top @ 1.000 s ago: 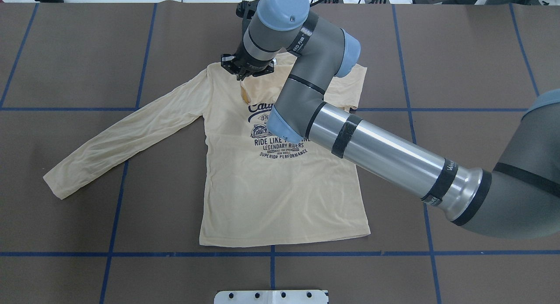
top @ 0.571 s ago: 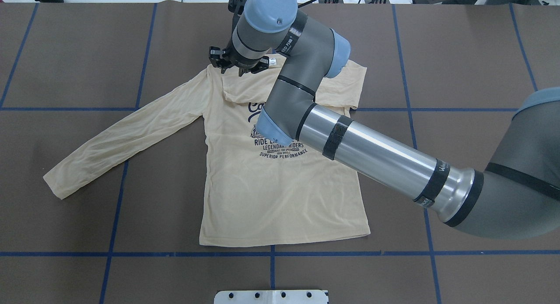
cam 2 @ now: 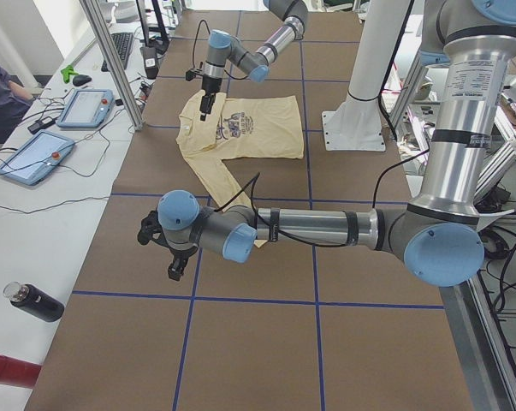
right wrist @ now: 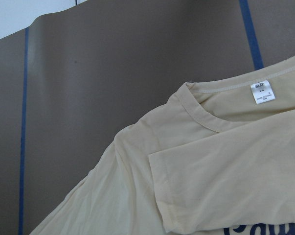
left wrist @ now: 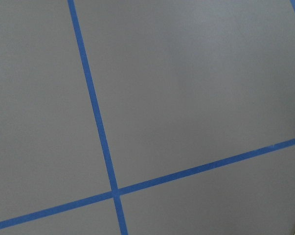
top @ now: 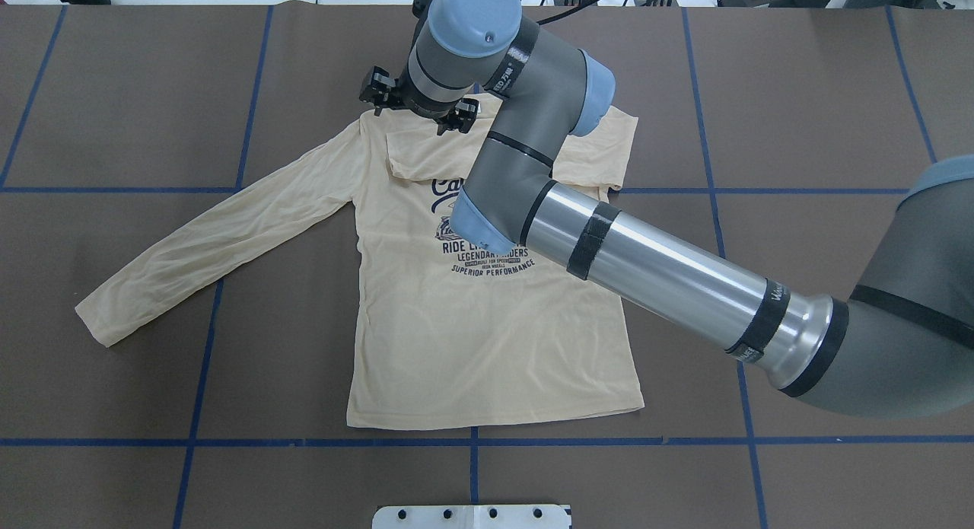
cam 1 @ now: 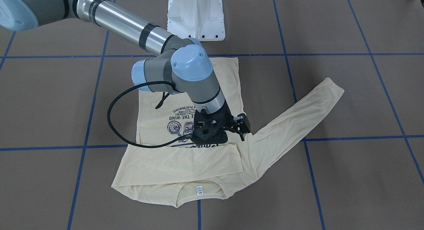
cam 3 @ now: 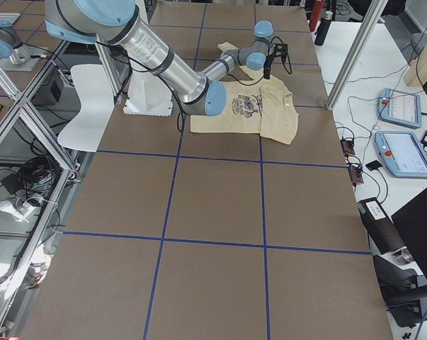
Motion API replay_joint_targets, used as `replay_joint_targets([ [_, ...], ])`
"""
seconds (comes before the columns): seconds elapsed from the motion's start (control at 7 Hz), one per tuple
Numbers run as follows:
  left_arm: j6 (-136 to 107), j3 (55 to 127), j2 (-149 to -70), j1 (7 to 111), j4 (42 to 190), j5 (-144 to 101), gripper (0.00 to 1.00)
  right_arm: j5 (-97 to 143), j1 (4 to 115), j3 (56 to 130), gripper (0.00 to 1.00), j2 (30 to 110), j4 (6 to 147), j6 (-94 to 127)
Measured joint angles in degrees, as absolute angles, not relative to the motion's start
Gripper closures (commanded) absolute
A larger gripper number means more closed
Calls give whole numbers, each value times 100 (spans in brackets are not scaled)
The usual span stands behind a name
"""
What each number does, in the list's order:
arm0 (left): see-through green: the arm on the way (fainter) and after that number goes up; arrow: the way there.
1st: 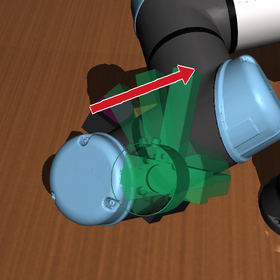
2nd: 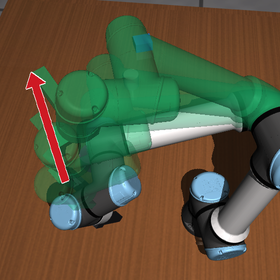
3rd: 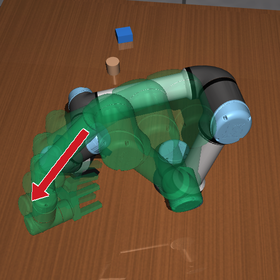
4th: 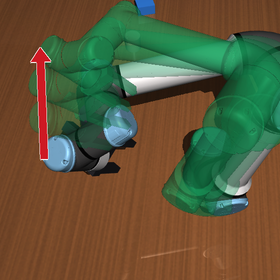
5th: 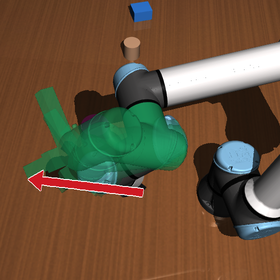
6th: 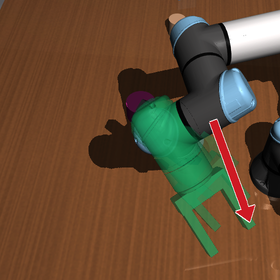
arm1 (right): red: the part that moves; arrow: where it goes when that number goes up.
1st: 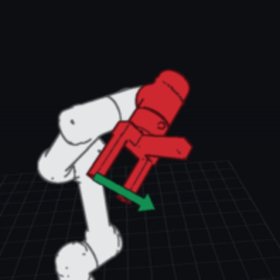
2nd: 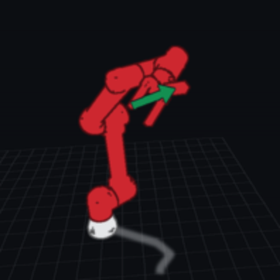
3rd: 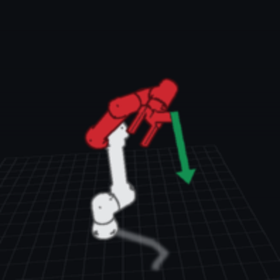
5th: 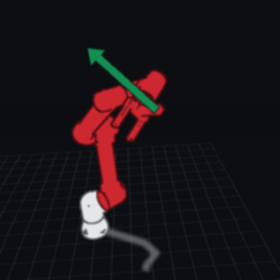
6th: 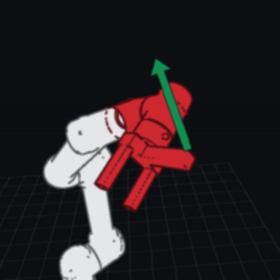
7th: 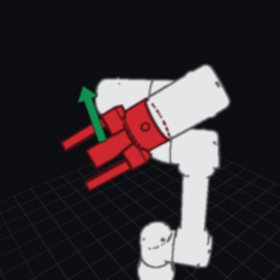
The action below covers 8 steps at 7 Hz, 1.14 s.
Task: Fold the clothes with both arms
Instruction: 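Lower the sleeve onto the shirt near the collar and open the right gripper, then raise the right gripper and withdraw it away from the shirt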
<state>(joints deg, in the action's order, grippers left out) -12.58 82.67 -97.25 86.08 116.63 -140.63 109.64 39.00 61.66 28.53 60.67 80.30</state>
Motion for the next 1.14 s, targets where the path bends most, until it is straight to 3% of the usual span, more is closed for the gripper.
replay_joint_targets([
  [0.57, -4004, 8406, -9209, 7642, 14055, -13536, 0, 11154, 4126, 8052, 0, 3987, 8189, 7226],
  [1.14, -5920, 9491, -8584, 5885, 14314, -11535, 0, 11652, 4660, 9675, 0, 5520, 9608, 4973],
])
